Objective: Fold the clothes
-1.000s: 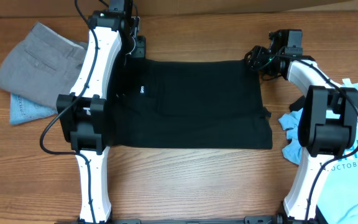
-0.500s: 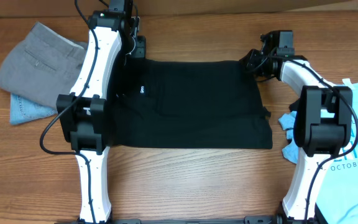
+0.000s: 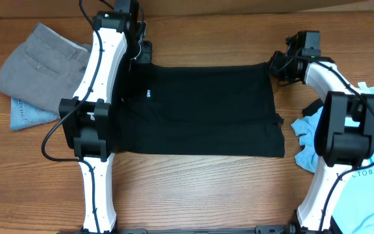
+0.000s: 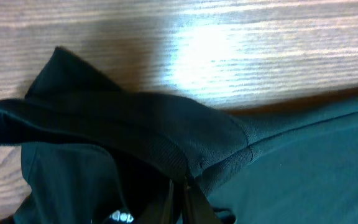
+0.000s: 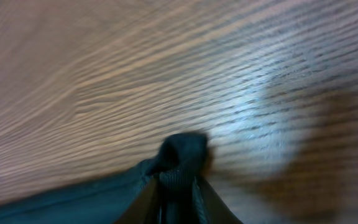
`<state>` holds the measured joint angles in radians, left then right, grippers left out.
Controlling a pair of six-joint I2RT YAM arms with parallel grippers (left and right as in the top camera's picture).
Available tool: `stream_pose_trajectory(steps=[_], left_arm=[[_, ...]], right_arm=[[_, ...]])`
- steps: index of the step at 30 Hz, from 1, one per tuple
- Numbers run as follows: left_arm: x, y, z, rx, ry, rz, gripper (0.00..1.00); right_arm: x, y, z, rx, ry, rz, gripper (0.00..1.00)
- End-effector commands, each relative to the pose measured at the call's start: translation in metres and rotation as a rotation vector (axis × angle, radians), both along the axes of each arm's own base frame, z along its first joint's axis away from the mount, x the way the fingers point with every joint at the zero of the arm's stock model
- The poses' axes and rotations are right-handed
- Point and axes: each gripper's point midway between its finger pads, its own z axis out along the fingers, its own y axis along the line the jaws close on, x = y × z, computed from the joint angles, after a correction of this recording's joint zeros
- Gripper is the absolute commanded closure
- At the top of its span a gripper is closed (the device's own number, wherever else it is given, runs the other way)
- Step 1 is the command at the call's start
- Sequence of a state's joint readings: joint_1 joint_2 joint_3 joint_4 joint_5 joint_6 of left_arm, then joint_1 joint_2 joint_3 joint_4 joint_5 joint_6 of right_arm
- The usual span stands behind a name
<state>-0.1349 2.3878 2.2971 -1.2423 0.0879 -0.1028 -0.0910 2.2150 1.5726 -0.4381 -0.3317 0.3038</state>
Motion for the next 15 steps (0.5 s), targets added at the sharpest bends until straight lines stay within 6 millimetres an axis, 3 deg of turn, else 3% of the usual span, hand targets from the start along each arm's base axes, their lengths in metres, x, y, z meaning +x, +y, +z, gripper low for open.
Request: stream_pose_trajectory(steps=[1, 5, 6, 8, 11, 15], left_arm=[[0.005, 0.01, 0.019, 0.018, -0.044, 0.006, 0.94], [0.004, 0.011, 0.023, 0.017, -0.048, 0.006, 0.94], [0.004, 0.011, 0.023, 0.017, -0.048, 0.006, 0.94], [0.004, 0.009, 0.023, 0.017, -0.049, 0.003, 0.94], [0.004, 0.008, 0.023, 0.017, -0.051, 0.0, 0.94], [0.004, 0.008, 0.023, 0.017, -0.05, 0.0, 0.94]], right_arm=[[0.01, -0.006, 0.058, -0.037, -0.112, 0.004, 0.77], [0.007, -0.006, 0.056, -0.036, -0.098, 0.003, 0.76], [0.007, -0.006, 0.056, -0.036, -0.098, 0.003, 0.67], [0.008, -0.007, 0.056, -0.039, -0.099, 0.001, 0.42], [0.011, -0.01, 0.054, -0.057, -0.106, -0.011, 0.4], [0.017, -0.017, 0.038, -0.085, -0.106, -0.033, 0.45]])
